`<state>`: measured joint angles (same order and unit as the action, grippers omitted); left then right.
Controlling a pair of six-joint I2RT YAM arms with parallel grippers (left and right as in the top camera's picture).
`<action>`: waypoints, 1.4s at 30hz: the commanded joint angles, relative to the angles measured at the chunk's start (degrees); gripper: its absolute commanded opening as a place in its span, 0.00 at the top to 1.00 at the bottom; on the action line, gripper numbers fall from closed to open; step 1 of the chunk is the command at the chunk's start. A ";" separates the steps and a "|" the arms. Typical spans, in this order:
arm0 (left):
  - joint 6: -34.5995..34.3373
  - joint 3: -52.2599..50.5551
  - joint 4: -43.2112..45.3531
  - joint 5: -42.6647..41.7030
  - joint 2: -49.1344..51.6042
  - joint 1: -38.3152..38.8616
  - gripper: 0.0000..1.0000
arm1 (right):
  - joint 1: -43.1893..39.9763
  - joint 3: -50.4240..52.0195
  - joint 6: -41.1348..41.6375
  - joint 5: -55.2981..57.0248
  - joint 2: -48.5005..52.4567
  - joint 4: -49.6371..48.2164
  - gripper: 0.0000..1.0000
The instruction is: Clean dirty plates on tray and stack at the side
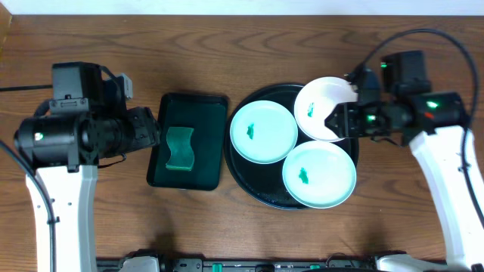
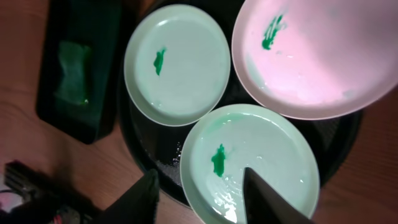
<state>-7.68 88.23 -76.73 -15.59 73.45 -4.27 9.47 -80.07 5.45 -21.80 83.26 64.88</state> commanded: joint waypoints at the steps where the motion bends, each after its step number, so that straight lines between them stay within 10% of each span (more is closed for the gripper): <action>1: 0.26 -2.29 -0.31 -0.44 1.14 0.20 0.48 | 2.86 0.37 -0.09 2.95 3.50 -1.05 0.59; 42: -0.13 -9.27 4.02 -0.22 1.79 0.20 0.53 | 13.40 0.59 11.91 14.51 32.81 -17.00 0.82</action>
<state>-7.55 79.11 -72.79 -15.79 75.13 -4.27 22.26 -79.92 16.14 -8.45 115.13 48.42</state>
